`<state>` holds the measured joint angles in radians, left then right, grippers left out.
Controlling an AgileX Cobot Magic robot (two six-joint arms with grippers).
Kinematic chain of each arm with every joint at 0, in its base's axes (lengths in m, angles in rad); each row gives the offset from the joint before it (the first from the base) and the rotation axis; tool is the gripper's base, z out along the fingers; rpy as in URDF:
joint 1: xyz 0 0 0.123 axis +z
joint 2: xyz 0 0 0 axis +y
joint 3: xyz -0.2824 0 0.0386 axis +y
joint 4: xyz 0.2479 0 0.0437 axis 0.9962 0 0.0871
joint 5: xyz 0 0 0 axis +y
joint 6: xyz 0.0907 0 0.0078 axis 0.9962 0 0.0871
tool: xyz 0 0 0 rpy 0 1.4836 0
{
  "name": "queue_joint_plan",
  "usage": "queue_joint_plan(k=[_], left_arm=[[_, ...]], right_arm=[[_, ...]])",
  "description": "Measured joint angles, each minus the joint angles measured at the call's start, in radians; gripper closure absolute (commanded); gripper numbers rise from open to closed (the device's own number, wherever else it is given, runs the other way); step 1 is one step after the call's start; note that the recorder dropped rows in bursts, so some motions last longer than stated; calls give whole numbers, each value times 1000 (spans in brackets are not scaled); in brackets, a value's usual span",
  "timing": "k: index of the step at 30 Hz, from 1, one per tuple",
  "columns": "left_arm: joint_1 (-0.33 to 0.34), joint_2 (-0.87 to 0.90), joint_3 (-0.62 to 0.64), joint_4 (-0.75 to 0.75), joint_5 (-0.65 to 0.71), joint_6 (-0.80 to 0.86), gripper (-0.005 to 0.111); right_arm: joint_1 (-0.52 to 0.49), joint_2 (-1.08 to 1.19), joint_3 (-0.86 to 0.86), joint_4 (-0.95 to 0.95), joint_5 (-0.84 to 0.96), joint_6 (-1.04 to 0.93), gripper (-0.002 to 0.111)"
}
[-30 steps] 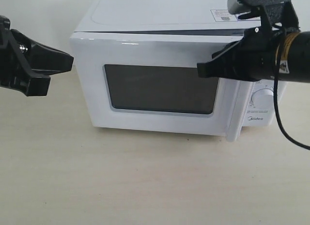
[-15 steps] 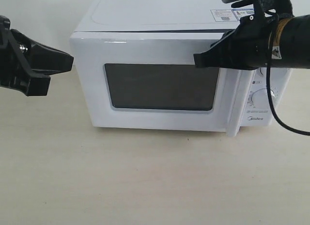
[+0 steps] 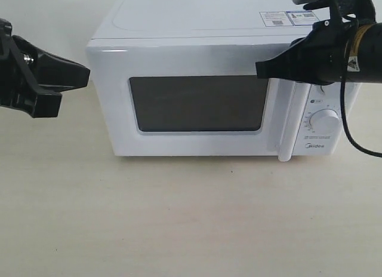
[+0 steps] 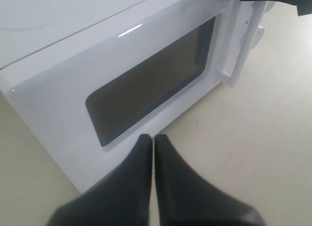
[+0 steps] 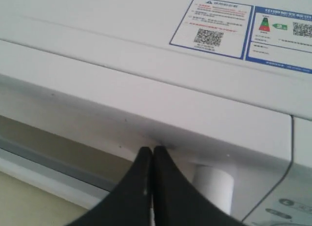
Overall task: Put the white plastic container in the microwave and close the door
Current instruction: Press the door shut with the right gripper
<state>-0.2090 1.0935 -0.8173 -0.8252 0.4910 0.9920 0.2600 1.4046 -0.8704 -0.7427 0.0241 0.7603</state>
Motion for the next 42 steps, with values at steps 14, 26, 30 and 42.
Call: queue_joint_plan(k=[14,26,30,42], left_arm=[[0,0,0,16,-23,0,103],[0,0,0,16,-76,0,103],[0,0,0,16,-76,0,103],[0,0,0,16,-76,0,103]], right_arm=[[166,-198,106,0,23,0,109],[168,-270,141,33,108,2,109],[168,-270,143,40,117,2,109],[168,-270,143,42,119,2,109]])
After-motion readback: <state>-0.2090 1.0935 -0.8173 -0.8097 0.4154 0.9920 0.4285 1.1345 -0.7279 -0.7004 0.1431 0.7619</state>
